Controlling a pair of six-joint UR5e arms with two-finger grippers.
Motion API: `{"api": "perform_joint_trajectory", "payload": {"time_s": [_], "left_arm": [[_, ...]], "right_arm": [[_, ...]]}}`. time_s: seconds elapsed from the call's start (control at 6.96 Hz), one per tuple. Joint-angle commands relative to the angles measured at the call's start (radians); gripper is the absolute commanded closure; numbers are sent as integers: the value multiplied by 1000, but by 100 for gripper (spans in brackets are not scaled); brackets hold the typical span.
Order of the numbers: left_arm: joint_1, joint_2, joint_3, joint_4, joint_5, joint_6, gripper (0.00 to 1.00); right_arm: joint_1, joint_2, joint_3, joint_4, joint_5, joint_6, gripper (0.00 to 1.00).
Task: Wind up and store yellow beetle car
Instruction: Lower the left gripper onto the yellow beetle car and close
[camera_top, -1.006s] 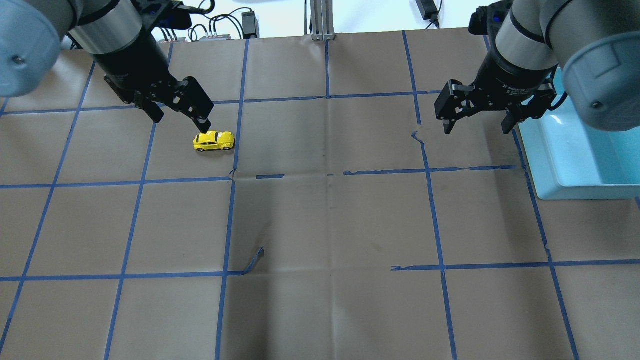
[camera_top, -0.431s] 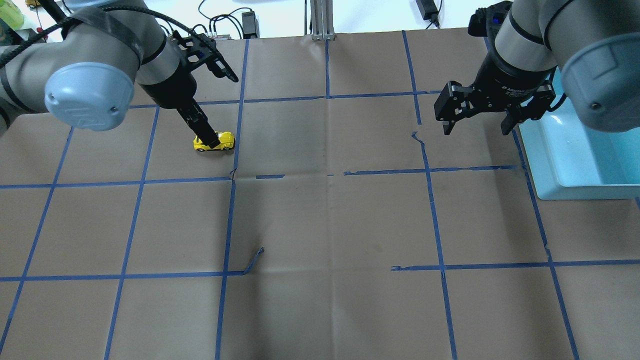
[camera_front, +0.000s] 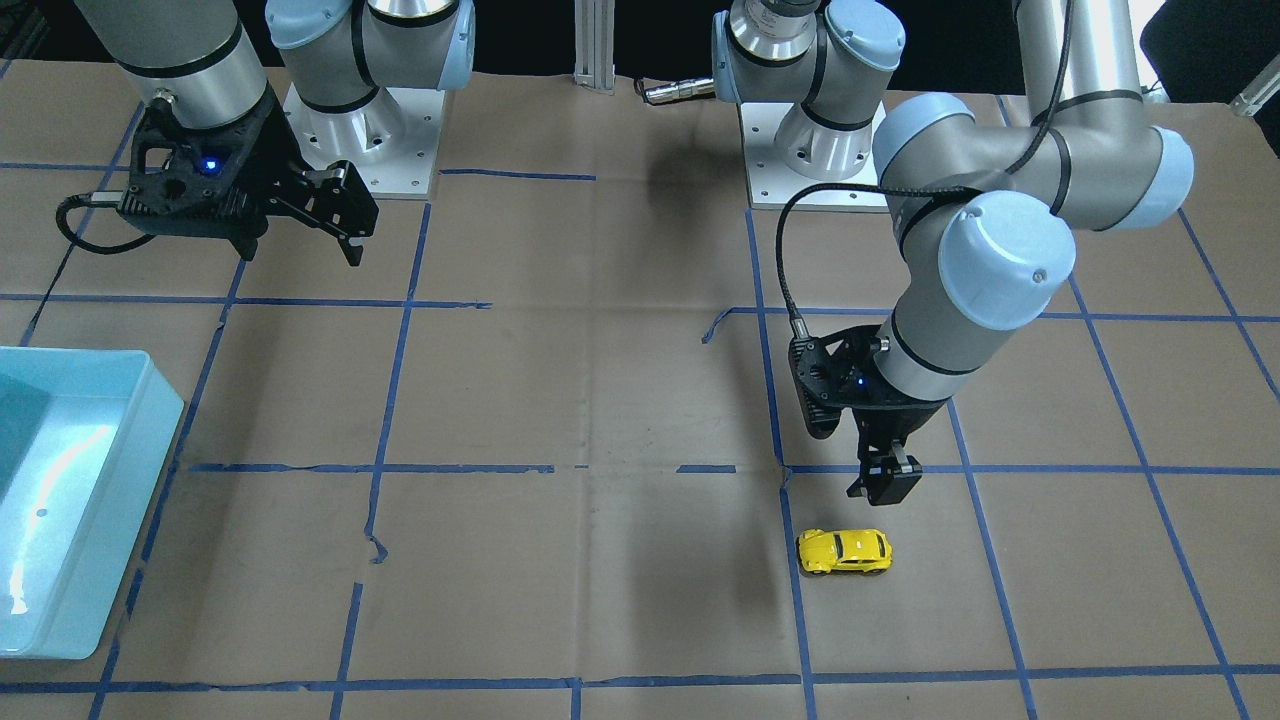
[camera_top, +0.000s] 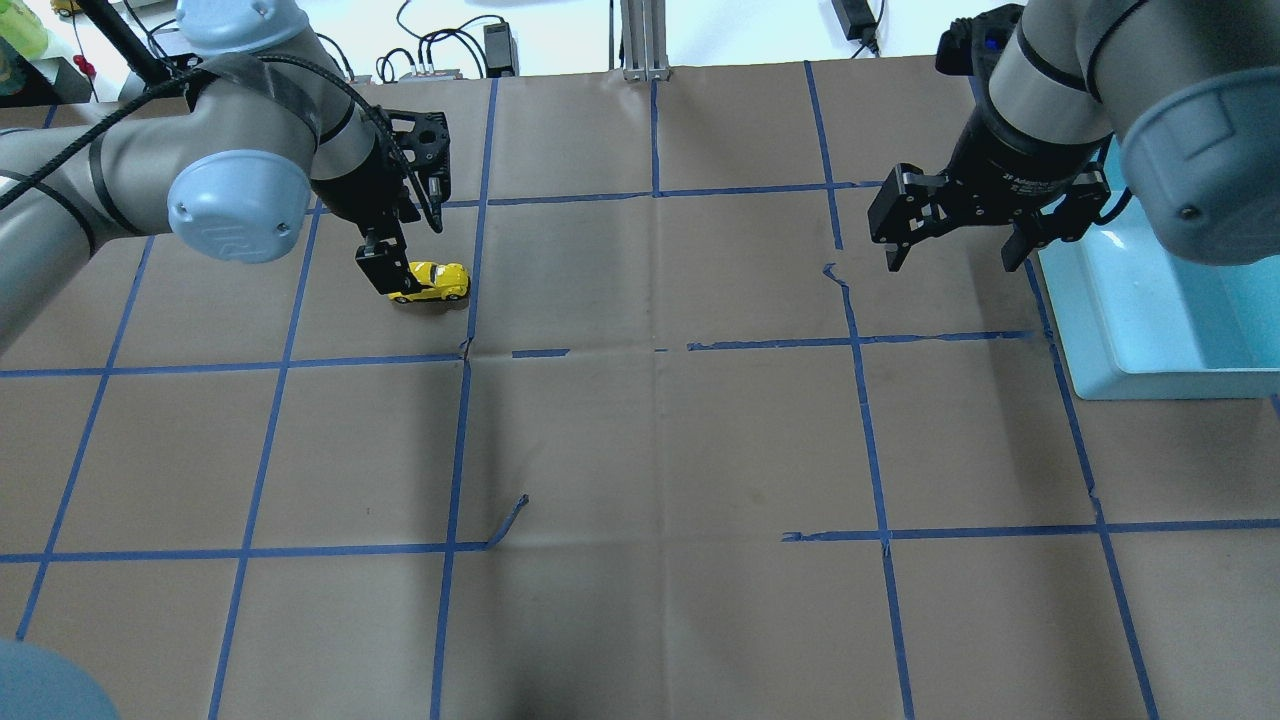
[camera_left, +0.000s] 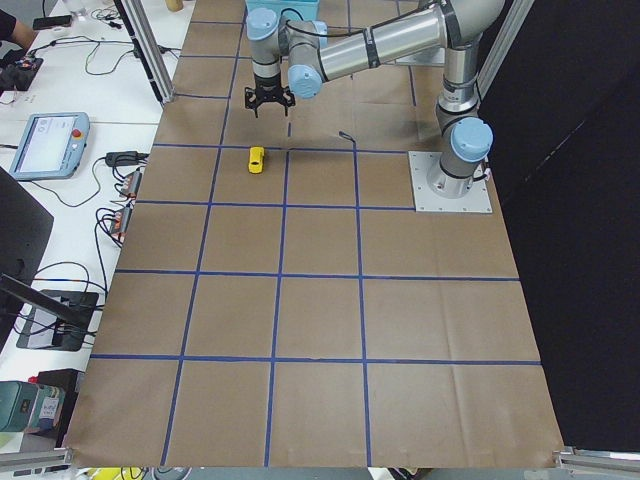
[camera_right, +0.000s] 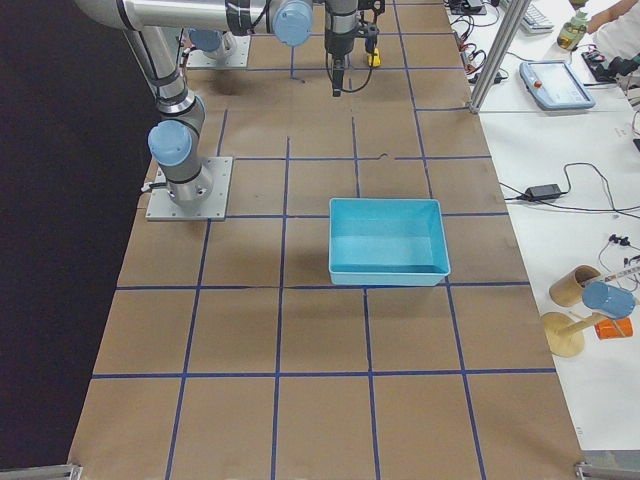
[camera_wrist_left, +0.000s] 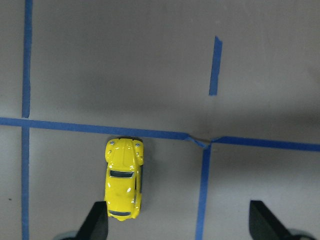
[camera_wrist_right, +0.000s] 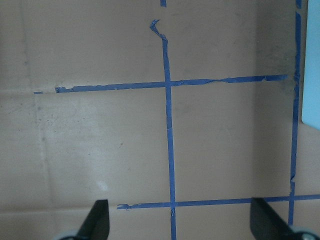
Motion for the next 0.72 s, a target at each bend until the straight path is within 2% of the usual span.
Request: {"api": "perform_joint_trajectory", "payload": {"time_s": [0.0,0.29,0.57], "left_arm": [[9,-117,25,98,22,143,1],[27,-178,19,184,22,132,1],[64,-233,7,189,19,134,1]], "right_arm": [[0,1,5,5,0,0,0],[-2,0,5,0,1,0,0],[0,0,6,0,4,1,0]]}}
